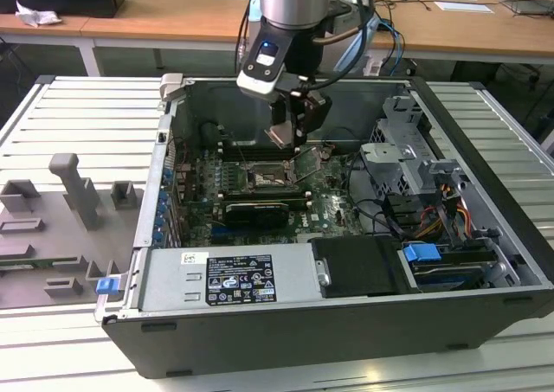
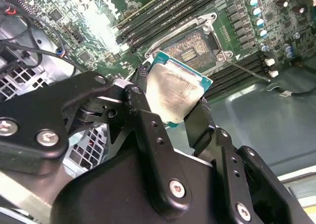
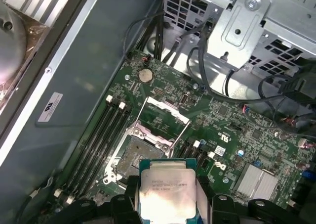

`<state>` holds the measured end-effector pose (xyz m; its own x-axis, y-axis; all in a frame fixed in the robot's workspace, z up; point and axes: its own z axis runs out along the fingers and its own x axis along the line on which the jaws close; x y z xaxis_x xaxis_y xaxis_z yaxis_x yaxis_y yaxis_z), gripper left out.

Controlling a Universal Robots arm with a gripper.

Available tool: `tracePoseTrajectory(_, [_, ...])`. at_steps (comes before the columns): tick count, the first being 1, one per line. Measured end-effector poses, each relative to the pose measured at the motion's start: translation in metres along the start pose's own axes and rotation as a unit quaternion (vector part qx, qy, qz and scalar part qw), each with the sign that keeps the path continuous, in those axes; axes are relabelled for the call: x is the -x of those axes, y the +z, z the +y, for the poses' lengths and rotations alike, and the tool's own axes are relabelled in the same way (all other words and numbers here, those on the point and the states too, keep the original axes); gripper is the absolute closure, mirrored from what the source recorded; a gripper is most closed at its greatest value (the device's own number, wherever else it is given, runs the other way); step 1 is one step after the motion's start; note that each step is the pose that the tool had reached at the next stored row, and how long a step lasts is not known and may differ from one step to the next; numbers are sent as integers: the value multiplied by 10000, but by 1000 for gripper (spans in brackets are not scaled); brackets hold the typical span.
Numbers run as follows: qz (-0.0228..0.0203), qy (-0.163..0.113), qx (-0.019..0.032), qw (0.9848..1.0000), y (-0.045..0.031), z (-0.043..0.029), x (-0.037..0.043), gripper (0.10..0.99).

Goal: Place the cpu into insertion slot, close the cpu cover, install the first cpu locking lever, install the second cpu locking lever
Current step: 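Place the cpu into insertion slot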

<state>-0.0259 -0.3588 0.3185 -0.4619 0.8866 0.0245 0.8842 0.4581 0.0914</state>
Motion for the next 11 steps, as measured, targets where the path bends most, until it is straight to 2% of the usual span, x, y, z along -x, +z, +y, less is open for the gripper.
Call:
tracePoseTrajectory(6, [-12,232,11,9997,17,-2,0,545])
tracePoseTrajectory(11, [-47,603,20,9982,39,-4,1,545])
